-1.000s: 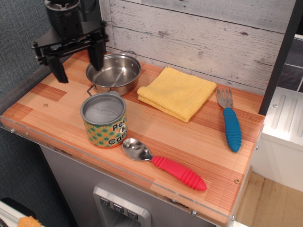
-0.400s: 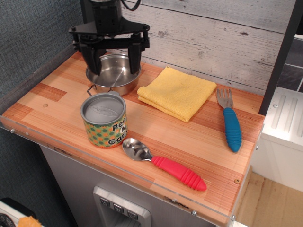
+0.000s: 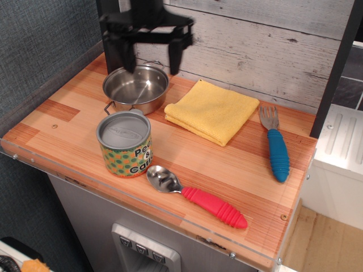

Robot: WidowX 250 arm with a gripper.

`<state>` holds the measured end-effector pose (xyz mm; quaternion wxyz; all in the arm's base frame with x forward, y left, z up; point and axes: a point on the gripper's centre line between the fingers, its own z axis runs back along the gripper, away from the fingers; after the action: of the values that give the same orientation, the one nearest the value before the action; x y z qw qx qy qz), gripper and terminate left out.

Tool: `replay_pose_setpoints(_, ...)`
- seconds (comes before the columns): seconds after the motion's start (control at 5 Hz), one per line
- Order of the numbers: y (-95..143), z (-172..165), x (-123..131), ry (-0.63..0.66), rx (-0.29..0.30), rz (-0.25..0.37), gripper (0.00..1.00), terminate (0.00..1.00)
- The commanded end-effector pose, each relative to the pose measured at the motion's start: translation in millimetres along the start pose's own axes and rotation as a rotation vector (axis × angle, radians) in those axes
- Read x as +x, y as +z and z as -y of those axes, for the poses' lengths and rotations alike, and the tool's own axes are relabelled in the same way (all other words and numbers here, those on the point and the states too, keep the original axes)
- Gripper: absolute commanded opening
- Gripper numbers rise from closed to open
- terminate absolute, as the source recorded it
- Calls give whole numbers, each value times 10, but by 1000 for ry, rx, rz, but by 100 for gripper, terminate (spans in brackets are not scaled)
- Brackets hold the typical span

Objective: Move the can closer to the red spoon.

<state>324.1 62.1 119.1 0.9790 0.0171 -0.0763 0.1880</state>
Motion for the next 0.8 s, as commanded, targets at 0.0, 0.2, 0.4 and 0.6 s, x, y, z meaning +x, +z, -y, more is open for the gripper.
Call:
replay_pose_setpoints(0.0, 400, -85, 176, 29, -9, 69, 100, 0)
replay_pose_setpoints(0.2, 613, -92, 239, 44, -22, 95, 100, 0)
replay_pose_setpoints(0.4, 742, -101, 272, 85, -40, 113, 100, 0)
replay_pose_setpoints(0.6, 742, -101, 272, 85, -40, 113, 100, 0)
